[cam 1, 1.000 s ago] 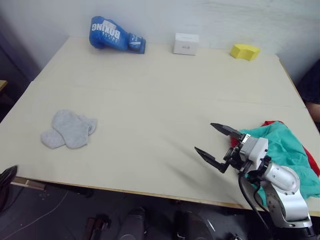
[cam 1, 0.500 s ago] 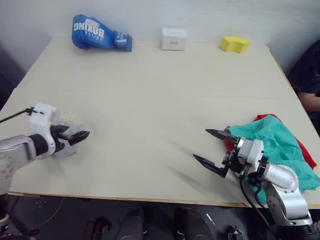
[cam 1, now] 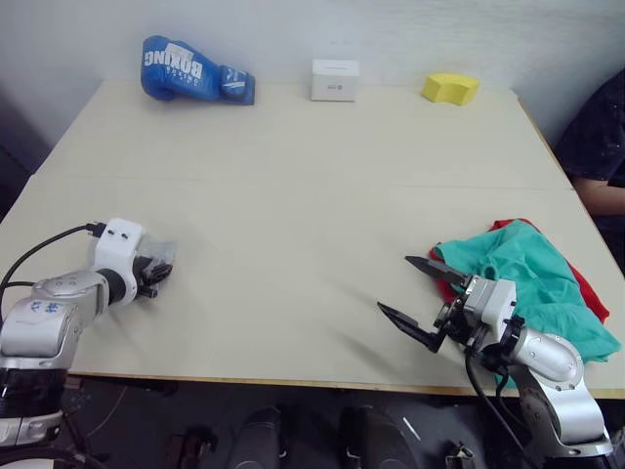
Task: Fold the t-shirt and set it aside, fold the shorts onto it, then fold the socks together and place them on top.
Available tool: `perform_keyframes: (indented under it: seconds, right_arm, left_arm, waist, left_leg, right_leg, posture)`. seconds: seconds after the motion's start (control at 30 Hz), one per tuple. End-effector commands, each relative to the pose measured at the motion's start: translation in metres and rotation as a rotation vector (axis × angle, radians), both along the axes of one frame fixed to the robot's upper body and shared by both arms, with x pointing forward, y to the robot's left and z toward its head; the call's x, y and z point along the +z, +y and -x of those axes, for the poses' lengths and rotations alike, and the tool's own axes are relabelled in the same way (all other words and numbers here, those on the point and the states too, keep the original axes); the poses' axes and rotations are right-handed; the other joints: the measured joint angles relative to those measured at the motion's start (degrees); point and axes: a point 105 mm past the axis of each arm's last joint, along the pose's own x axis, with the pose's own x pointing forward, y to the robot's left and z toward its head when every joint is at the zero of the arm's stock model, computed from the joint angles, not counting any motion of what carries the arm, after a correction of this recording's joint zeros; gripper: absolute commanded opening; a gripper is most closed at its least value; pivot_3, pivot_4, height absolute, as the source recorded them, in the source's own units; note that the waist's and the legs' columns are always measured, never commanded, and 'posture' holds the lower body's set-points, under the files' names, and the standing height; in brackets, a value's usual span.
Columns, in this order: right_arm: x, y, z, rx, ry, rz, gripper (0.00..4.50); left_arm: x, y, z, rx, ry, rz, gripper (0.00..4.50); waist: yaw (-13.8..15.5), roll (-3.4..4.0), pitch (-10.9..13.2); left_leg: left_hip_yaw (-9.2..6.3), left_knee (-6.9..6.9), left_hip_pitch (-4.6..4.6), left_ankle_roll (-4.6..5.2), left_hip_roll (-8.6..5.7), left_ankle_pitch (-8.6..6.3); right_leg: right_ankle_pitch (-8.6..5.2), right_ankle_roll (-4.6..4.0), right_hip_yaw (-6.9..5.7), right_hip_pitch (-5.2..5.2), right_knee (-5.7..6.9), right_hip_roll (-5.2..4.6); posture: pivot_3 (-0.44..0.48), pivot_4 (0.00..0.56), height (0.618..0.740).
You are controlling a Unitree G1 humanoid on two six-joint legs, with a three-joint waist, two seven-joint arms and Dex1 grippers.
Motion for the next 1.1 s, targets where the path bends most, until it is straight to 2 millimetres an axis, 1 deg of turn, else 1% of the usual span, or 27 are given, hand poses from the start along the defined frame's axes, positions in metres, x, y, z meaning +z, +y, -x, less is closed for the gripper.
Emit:
perform_keyframes:
  seconds: [0.03,0.07,0.1,0.13,0.17,0.2,0.27,0.3,0.33,0.43,0.57,0.67,0.7,0.77,0.83,0.9,0.93,0.97,1.03,1.1]
  right_arm:
    - [0.01,-0.001,0.002,-0.009,-0.034,-0.007,4.5]
    - [0.008,-0.002,0.003,-0.009,-0.028,0.009,4.5]
    - [0.005,-0.004,0.003,-0.01,-0.008,0.021,4.5]
    - [0.004,-0.005,0.003,-0.01,0.007,0.029,4.5]
    - [0.001,-0.007,0.003,-0.007,0.027,0.035,4.5]
    - [0.001,-0.01,0.004,-0.003,0.039,0.054,4.5]
    - [0.003,-0.019,0.004,-0.022,0.037,0.076,4.5]
    - [0.004,-0.022,0.004,-0.032,0.035,0.08,4.5]
    - [0.005,-0.024,0.004,-0.039,0.034,0.081,4.5]
    - [0.0,-0.021,0.006,-0.035,0.05,0.082,4.5]
    - [0.001,-0.011,0.008,-0.024,0.068,0.047,4.5]
    - [0.004,-0.008,0.008,-0.039,0.082,0.021,4.5]
    - [0.003,-0.008,0.009,-0.043,0.089,0.018,4.5]
    - [0.001,-0.007,0.012,-0.049,0.109,0.02,4.5]
    - [-0.002,-0.006,0.013,-0.061,0.144,0.018,4.5]
    - [-0.002,0.0,0.014,-0.047,0.171,0.024,4.5]
    - [-0.001,0.005,0.014,-0.028,0.177,0.028,4.5]
    - [0.0,0.011,0.014,-0.002,0.181,0.033,4.5]
    - [0.002,0.02,0.013,0.033,0.181,0.042,4.5]
    - [0.002,0.034,0.006,0.058,0.177,0.073,4.5]
  left_arm:
    - [-0.002,-0.012,0.007,-0.127,0.015,0.008,0.76]
    - [0.003,-0.021,0.006,-0.18,0.007,-0.002,0.39]
    - [0.008,-0.033,0.005,-0.243,-0.003,-0.012,0.15]
    - [0.012,-0.04,0.004,-0.284,-0.011,-0.02,0.02]
    - [0.015,-0.047,0.004,-0.313,-0.016,-0.018,0.02]
    - [0.021,-0.065,0.005,-0.378,-0.025,0.011,0.02]
    - [0.024,-0.1,0.011,-0.516,-0.019,0.027,0.02]
    - [0.024,-0.113,0.013,-0.566,-0.014,0.028,0.02]
    - [0.023,-0.119,0.014,-0.588,-0.009,0.025,0.02]
    - [0.012,-0.169,0.015,-0.733,0.003,0.076,0.02]
    - [0.007,-0.213,0.014,-0.865,-0.012,0.067,0.02]
    - [0.009,-0.236,0.014,-0.925,-0.034,0.063,0.02]
    - [0.009,-0.239,0.014,-0.932,-0.028,0.068,0.02]
    - [0.009,-0.24,0.016,-0.954,-0.027,0.048,0.52]
    - [0.009,-0.242,0.028,-1.024,0.001,0.084,0.98]
    - [0.019,-0.242,0.033,-1.074,-0.038,0.16,1.62]
    - [0.024,-0.239,0.034,-1.103,-0.067,0.183,1.96]
    - [0.029,-0.234,0.037,-1.143,-0.075,0.209,2.16]
    - [0.039,-0.222,0.037,-1.171,-0.106,0.236,2.73]
    - [0.054,-0.202,0.027,-1.14,-0.156,0.267,2.73]
  waist:
    - [0.1,0.0,0.0]
    - [0.16,0.0,0.0]
    - [0.43,-0.01,0.0]
    - [0.83,-0.01,0.0]
    - [1.12,-0.01,0.0]
    - [1.34,-0.01,0.0]
    - [1.78,-0.02,0.01]
    - [1.8,-0.02,0.01]
    - [1.72,-0.02,0.0]
    - [1.71,-0.03,0.0]
    - [1.45,-0.08,0.03]
    - [1.59,-0.09,0.03]
    - [1.62,-0.09,0.03]
    - [1.61,-0.09,0.03]
    - [1.57,-0.09,0.03]
    - [1.52,-0.08,0.03]
    - [1.51,-0.08,0.04]
    - [1.46,-0.09,0.03]
    - [1.29,-0.08,0.04]
    - [1.3,-0.08,0.04]
  left_leg:
    - [0.0,0.0,0.0,0.0,0.0,0.0]
    - [0.0,0.0,0.0,0.0,0.0,-0.01]
    - [0.0,0.0,-0.01,0.02,0.0,-0.02]
    - [0.0,0.01,-0.04,0.08,0.0,-0.04]
    - [0.0,0.02,-0.05,0.21,-0.02,-0.12]
    - [0.0,0.02,-0.06,0.24,-0.01,-0.14]
    - [-0.01,0.02,-0.12,0.27,-0.01,-0.14]
    - [-0.03,0.03,-0.15,0.28,-0.02,-0.14]
    - [-0.03,0.03,-0.16,0.29,-0.02,-0.14]
    - [0.0,0.03,-0.15,0.16,-0.01,-0.05]
    - [0.08,0.11,-0.16,0.38,0.01,0.19]
    - [0.08,0.33,-0.16,0.37,0.06,0.19]
    - [0.06,0.41,-0.17,0.37,0.07,0.19]
    - [0.05,0.45,-0.17,0.39,0.07,0.15]
    - [0.05,0.45,-0.17,0.39,0.08,0.15]
    - [0.05,0.44,-0.18,0.39,0.1,0.15]
    - [0.05,0.45,-0.19,0.39,0.1,0.15]
    - [0.05,0.46,-0.19,0.39,0.12,0.15]
    - [0.05,0.48,-0.19,0.37,0.16,0.14]
    - [0.02,0.48,-0.17,0.36,0.18,0.13]
  right_leg:
    - [-0.01,-0.02,0.0,0.0,0.0,0.0]
    - [-0.02,-0.03,0.0,0.0,-0.01,0.0]
    - [-0.02,-0.03,0.0,0.0,-0.02,0.0]
    - [-0.01,-0.03,-0.01,0.0,-0.03,-0.01]
    - [0.0,-0.02,-0.01,0.0,-0.06,-0.04]
    - [0.01,-0.04,0.0,0.01,-0.09,-0.04]
    - [0.04,-0.06,0.0,0.0,-0.15,-0.05]
    - [0.04,-0.05,0.0,0.01,-0.18,-0.05]
    - [0.05,-0.04,0.0,0.01,-0.21,-0.05]
    - [0.05,-0.03,-0.01,0.04,-0.21,0.01]
    - [0.04,-0.02,-0.05,0.04,-0.12,0.14]
    - [0.04,-0.02,-0.04,0.03,0.04,0.17]
    - [0.04,-0.02,-0.04,0.04,0.09,0.17]
    - [0.04,-0.02,-0.03,0.06,0.09,0.16]
    - [0.04,-0.02,-0.02,0.06,0.08,0.16]
    - [0.04,-0.02,-0.01,0.06,0.05,0.16]
    - [0.04,-0.02,-0.01,0.06,0.05,0.16]
    - [0.04,-0.02,-0.01,0.05,0.05,0.16]
    - [0.03,-0.05,-0.01,0.05,0.06,0.17]
    - [0.02,-0.07,-0.05,0.05,0.08,0.17]
  posture:
    - [0.0,0.15,0.74]
    - [0.0,0.15,0.74]
    - [0.0,0.15,0.74]
    - [0.0,0.15,0.74]
    - [0.0,0.15,0.74]
    - [0.0,0.15,0.74]
    - [0.0,0.15,0.74]
    - [0.0,0.15,0.74]
    - [0.0,0.15,0.74]
    - [0.0,0.15,0.74]
    - [0.0,0.15,0.74]
    - [0.0,0.15,0.74]
    - [0.0,0.15,0.74]
    - [0.0,0.15,0.74]
    - [0.0,0.15,0.74]
    - [0.0,0.15,0.74]
    - [0.0,0.15,0.74]
    - [0.0,0.15,0.74]
    - [0.0,0.15,0.74]
    - [0.0,0.15,0.74]
